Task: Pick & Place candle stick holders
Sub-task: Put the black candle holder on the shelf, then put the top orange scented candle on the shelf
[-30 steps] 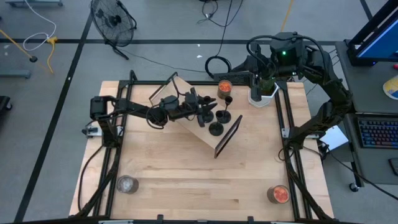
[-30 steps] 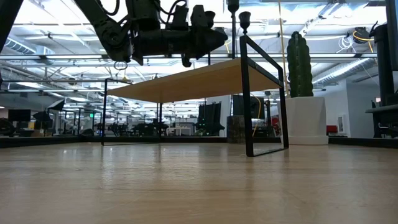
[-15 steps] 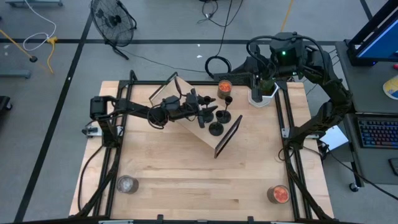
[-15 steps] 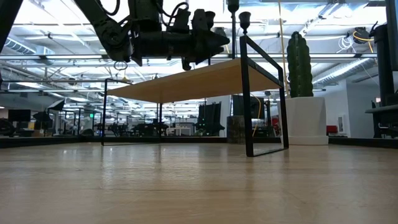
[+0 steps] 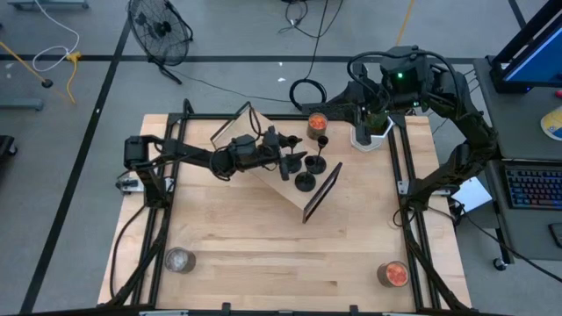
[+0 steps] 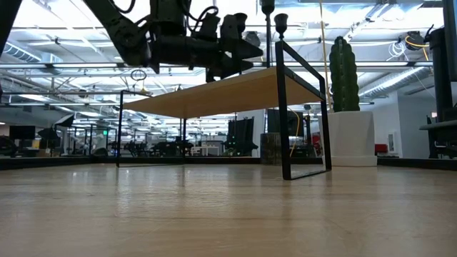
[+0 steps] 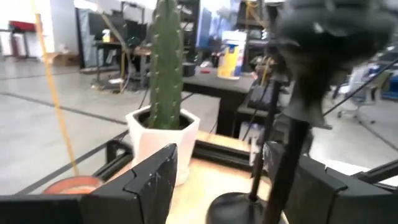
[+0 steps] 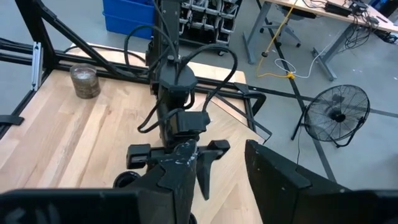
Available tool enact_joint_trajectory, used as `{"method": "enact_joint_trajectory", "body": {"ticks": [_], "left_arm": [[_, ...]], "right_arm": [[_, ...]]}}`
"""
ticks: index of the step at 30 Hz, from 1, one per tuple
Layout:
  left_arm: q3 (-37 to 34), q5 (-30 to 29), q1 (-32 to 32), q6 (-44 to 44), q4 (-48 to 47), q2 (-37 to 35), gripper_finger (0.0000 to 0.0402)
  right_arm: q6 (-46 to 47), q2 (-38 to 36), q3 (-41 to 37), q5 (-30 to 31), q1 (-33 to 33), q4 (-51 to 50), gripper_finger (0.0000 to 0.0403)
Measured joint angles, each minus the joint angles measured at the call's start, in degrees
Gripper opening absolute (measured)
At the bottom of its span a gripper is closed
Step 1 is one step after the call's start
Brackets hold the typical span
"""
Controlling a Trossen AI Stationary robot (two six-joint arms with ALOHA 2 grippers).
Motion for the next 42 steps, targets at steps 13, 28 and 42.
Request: {"method": "enact_joint_trajectory", "body": {"ticks": [13, 28, 42], "left_arm": [[0.0, -1.9, -0.5, -3.1, -25.0, -11.9, 0.0303], [0.0, -2.4, -0.5, -10.2, -56.6, -27.0, 0.0322], [0.0, -2.4, -0.5, -12.4, -61.3, -31.1, 0.0322]], "right_arm": [[-0.9, 0.0, 0.0, -0.8, 0.0, 0.2, 0.013], [0.2, 0.0, 0.0, 10.4, 0.0, -1.2, 0.013], [2.7, 1.3, 0.1, 15.4, -14.4, 2.7, 0.0129]]}}
